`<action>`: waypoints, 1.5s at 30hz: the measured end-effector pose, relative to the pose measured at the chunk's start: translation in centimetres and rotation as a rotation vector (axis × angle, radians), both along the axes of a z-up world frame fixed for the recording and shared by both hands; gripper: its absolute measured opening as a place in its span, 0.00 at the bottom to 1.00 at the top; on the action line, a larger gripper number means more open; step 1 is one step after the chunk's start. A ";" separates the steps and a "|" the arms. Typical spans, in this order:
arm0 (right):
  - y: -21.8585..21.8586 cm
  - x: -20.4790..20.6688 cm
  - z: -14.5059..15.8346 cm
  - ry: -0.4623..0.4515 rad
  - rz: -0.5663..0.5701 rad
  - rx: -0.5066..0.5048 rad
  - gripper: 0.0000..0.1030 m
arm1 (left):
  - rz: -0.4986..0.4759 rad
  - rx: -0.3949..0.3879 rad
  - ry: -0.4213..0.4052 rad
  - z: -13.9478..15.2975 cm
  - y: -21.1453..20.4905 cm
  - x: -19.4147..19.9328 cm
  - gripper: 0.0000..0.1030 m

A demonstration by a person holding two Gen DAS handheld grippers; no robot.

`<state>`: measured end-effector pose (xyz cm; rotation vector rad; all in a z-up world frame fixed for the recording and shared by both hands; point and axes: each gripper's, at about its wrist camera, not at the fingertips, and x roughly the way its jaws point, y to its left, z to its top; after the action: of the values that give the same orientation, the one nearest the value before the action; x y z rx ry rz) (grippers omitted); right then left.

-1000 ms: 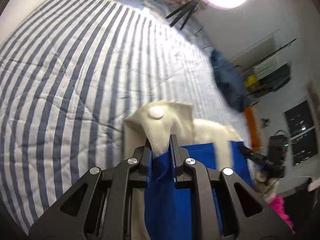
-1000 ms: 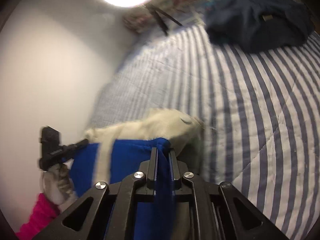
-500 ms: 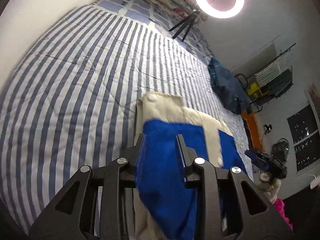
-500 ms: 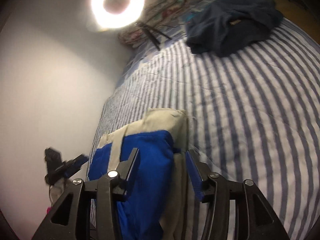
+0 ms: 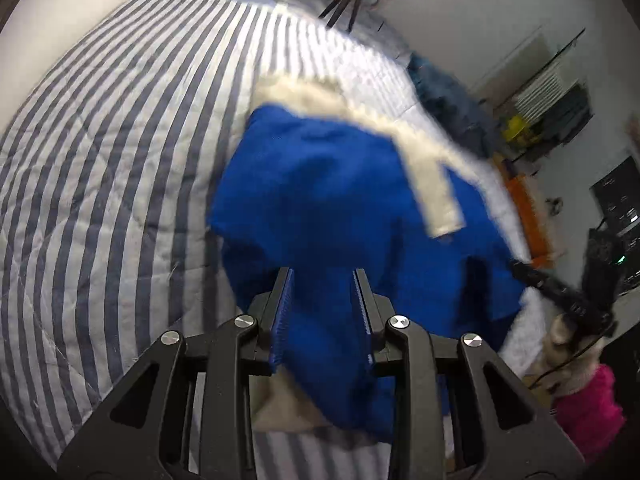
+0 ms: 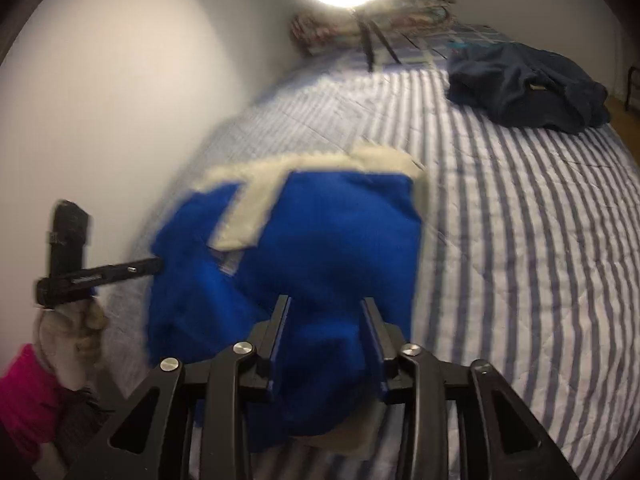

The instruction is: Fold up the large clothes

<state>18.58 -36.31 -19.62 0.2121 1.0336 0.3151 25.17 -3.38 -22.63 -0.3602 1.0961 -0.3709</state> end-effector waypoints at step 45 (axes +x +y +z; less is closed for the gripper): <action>8.3 -3.8 0.2 -0.165 0.166 -0.387 0.14 | -0.117 0.262 -0.209 2.3 -5.5 -5.7 0.27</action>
<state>14.78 -27.98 -19.38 -0.2465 0.9298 0.2710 19.42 -8.84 -20.33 -0.0236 0.9479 -0.3552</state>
